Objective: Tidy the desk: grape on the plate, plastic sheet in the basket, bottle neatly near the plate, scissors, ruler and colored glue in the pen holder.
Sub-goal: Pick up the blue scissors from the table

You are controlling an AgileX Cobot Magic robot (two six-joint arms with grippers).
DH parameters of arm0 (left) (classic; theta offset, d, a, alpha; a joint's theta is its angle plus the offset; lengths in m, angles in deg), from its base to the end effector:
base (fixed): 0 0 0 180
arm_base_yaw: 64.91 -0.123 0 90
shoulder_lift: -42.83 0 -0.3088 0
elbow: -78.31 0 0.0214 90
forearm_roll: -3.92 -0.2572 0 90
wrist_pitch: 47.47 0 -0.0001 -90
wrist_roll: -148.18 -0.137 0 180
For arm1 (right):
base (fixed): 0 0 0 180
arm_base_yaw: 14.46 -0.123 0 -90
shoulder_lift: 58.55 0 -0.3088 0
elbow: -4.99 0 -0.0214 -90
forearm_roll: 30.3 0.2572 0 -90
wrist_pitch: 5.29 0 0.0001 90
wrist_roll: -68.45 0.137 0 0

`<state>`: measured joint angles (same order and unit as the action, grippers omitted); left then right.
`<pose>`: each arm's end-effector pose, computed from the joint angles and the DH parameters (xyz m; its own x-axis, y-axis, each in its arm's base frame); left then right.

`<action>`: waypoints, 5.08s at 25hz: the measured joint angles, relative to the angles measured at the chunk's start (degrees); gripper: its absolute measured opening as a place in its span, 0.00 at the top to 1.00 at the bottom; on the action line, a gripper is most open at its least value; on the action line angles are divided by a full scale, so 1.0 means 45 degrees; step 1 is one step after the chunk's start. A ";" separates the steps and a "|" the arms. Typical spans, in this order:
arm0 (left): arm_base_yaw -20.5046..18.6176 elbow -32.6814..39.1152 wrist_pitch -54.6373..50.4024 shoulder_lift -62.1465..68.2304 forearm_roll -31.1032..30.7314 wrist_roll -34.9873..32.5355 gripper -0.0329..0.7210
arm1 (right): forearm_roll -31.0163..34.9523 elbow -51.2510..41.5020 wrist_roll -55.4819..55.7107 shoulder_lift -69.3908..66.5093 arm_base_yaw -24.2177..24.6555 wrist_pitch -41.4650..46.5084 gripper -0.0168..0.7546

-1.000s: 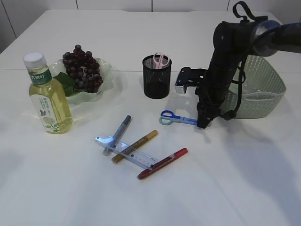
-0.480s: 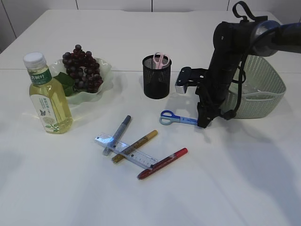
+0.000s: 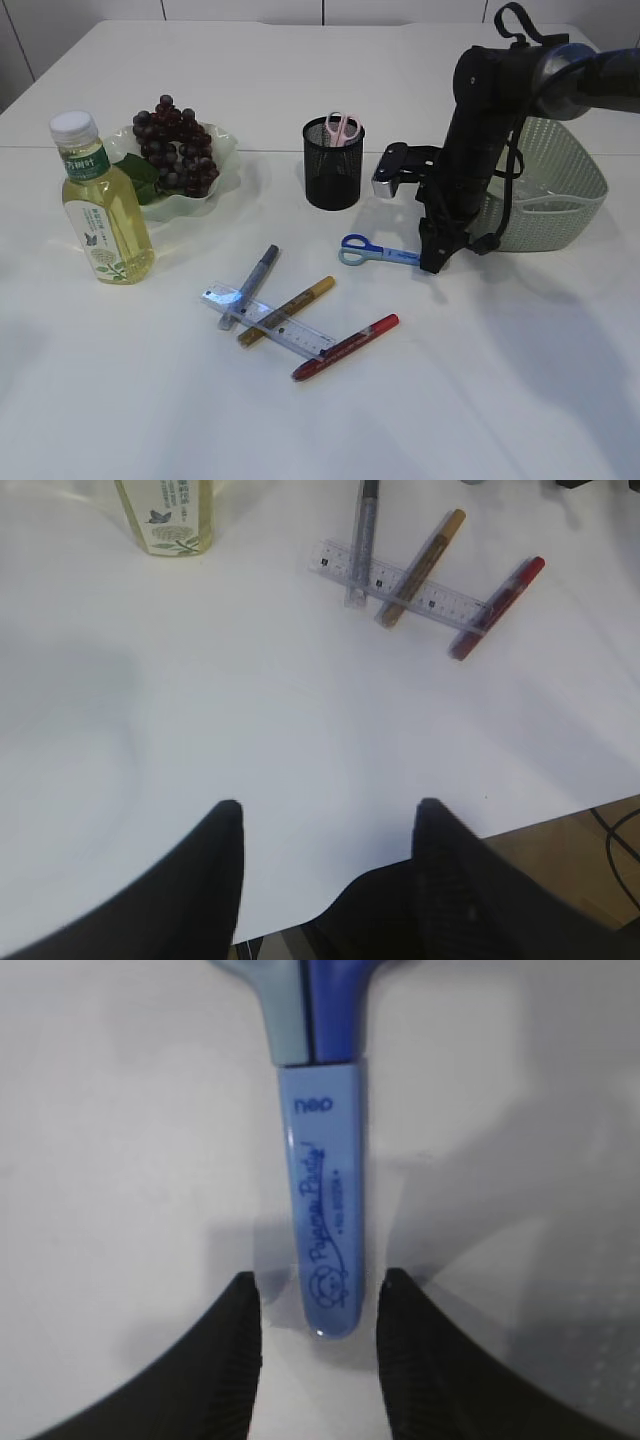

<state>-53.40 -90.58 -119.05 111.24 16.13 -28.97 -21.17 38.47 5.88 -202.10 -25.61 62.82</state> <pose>0.1914 -0.0670 0.3609 -0.8830 0.0621 -0.4653 0.1891 0.9543 -0.2314 0.4887 0.1169 0.1029 -0.3342 -0.9313 -0.1449 -0.9425 0.3313 0.0444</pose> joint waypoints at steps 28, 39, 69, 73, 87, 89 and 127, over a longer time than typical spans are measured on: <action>0.0351 0.0000 0.0000 0.0000 0.0000 0.0000 0.45 | -0.0085 0.0000 -0.0934 -0.0021 -0.0183 -0.0106 0.56; 0.0351 0.0000 0.0000 0.0000 0.0000 0.0000 0.45 | -0.0085 0.0000 -0.1257 -0.0021 -0.0183 -0.0594 0.56; 0.0351 0.0000 0.0000 0.0000 0.0009 0.0000 0.48 | 0.0007 0.0000 -0.1316 -0.0187 -0.0183 -0.0257 0.56; 0.0351 0.0000 0.0000 0.0000 0.0009 0.0000 0.48 | 0.0007 0.0000 -0.1316 -0.0187 -0.0183 -0.0257 0.56; 0.0351 0.0000 0.0000 0.0000 0.0009 0.0000 0.48 | 0.0207 0.0000 -0.1316 -0.0207 -0.0183 -0.0257 0.56; 0.0351 0.0000 0.0000 0.0000 0.0009 0.0000 0.48 | 0.0207 0.0000 -0.1316 -0.0207 -0.0183 -0.0257 0.56; 0.0351 0.0000 0.0000 0.0000 0.0029 0.0000 0.48 | -0.0378 0.0102 -0.1316 -0.0307 -0.0183 -0.0384 0.71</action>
<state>-51.81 -90.58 -119.05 111.24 16.26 -28.97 -22.87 38.93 -0.04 -203.48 -26.43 61.09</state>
